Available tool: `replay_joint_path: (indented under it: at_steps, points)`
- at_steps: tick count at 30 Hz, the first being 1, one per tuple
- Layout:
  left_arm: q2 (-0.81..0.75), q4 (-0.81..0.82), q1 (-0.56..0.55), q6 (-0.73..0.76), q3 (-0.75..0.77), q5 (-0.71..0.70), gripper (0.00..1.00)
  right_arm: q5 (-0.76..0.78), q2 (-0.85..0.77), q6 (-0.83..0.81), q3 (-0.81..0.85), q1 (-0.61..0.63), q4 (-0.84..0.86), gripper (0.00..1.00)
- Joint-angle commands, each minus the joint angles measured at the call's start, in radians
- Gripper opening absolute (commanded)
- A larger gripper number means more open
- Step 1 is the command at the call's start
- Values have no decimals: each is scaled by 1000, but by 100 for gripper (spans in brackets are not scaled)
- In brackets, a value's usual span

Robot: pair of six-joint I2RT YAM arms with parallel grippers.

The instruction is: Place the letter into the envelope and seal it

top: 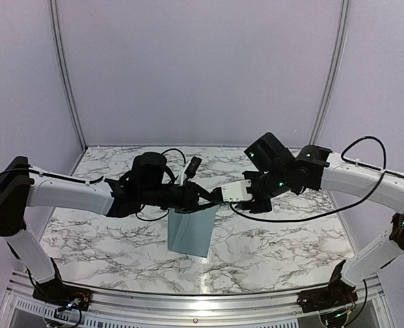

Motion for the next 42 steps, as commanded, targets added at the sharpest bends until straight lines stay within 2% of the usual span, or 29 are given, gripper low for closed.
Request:
replay_joint_path:
  at_steps: [1,4,9,12,16,18,20,23,27,33,42]
  points:
    - [-24,-8,3,7,33,22,2,-3,2,16,4,9,26,27]
    - [-22,-7,3,14,35,17,3,-18,3,20,-1,10,28,15]
    - [-53,-7,7,76,22,-50,33,-33,2,56,-28,8,62,8]
    - [-129,-7,7,168,-25,-164,46,-120,1,97,-28,-17,76,7]
    - [-264,15,-8,323,-114,-358,51,-325,4,203,23,-92,78,6]
    - [-336,55,-34,373,-175,-507,52,-426,6,270,49,-135,94,7]
    - [-381,161,-66,420,-241,-613,53,-503,1,343,54,-168,139,7]
    - [-411,323,-97,495,-306,-668,55,-586,4,420,73,-193,164,7]
    - [-384,473,-114,540,-314,-664,57,-725,-2,521,75,-236,215,6]
    - [-232,664,-133,528,-253,-561,59,-991,7,643,50,-309,290,6]
    - [-29,816,-145,430,-136,-477,59,-1081,14,723,18,-320,352,6]
